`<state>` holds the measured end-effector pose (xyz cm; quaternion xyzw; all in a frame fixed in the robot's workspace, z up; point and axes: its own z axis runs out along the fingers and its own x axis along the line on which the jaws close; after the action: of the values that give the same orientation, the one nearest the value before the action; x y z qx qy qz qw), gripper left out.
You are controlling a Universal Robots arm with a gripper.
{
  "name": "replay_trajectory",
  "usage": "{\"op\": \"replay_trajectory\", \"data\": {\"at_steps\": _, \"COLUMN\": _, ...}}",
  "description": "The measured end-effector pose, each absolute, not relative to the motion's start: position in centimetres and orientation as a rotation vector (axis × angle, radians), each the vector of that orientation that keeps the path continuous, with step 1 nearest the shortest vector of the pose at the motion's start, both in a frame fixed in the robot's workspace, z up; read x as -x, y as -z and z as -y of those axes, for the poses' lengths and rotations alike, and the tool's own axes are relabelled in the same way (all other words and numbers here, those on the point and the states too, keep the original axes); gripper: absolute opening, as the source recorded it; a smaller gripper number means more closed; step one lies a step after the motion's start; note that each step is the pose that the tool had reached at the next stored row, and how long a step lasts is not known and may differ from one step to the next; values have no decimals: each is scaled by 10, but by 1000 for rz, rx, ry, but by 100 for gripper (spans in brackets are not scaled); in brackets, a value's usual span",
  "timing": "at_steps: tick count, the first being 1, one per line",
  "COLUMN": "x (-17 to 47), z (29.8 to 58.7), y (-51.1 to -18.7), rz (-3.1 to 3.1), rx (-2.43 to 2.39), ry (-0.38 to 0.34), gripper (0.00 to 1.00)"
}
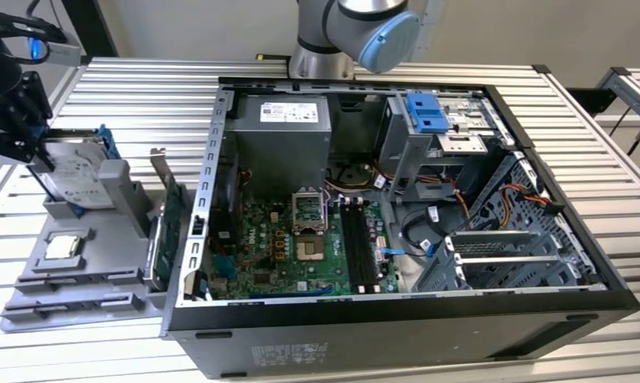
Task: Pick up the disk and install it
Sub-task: 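Pick up the disk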
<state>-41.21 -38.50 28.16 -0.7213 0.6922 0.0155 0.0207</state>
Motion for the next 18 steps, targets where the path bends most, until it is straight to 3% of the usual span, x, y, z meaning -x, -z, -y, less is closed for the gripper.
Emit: {"op": "replay_trajectory", "data": {"at_steps": 18, "x": 412, "z": 386, "y": -284, "rz": -2142, "rx": 2232, "ry": -56, "gripper": 0}}
